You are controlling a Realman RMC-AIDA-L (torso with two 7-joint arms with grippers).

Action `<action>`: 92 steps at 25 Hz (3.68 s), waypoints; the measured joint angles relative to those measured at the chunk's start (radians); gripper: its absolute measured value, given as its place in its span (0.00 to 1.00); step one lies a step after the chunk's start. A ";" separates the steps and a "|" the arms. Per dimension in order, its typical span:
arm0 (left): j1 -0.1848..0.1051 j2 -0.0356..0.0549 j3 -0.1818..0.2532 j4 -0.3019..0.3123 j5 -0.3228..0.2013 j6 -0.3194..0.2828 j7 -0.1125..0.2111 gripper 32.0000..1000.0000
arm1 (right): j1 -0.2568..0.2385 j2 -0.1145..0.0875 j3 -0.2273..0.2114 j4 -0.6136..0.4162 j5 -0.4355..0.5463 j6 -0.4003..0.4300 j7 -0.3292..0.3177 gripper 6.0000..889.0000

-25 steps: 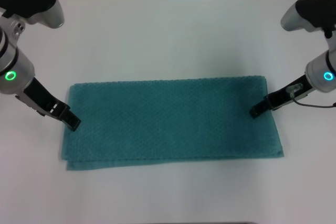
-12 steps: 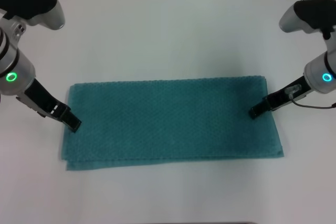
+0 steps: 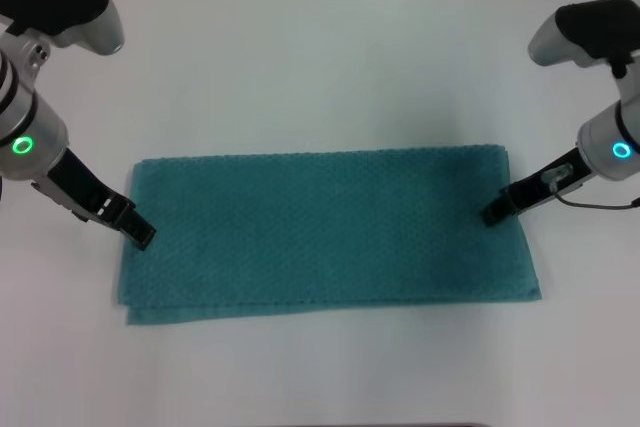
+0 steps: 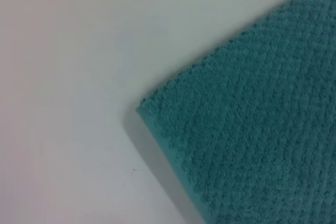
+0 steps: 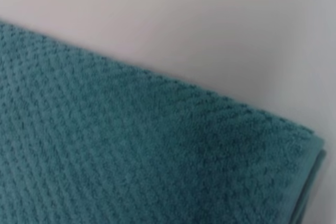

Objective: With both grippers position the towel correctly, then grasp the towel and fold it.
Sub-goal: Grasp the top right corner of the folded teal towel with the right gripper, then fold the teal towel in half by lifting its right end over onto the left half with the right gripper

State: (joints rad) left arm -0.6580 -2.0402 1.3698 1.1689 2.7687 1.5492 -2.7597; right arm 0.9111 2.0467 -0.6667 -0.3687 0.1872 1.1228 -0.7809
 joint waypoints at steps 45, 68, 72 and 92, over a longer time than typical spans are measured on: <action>0.001 0.0000 0.000 -0.015 -0.003 -0.003 0.003 0.87 | 0.000 0.001 -0.004 0.012 0.016 -0.026 -0.014 0.61; 0.000 0.0017 0.000 -0.015 -0.026 -0.003 0.009 0.87 | 0.000 0.003 -0.005 0.013 0.019 -0.016 -0.026 0.23; 0.001 0.0016 0.000 -0.015 -0.026 -0.005 0.009 0.87 | 0.001 0.003 0.004 0.012 0.020 -0.014 -0.039 0.16; 0.006 0.0050 0.000 -0.015 -0.025 -0.006 0.009 0.87 | -0.016 -0.077 0.019 -0.023 0.064 0.031 -0.029 0.11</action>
State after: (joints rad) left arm -0.6519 -2.0352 1.3699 1.1535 2.7433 1.5431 -2.7504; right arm 0.8949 1.9697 -0.6474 -0.3917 0.2514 1.1536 -0.8095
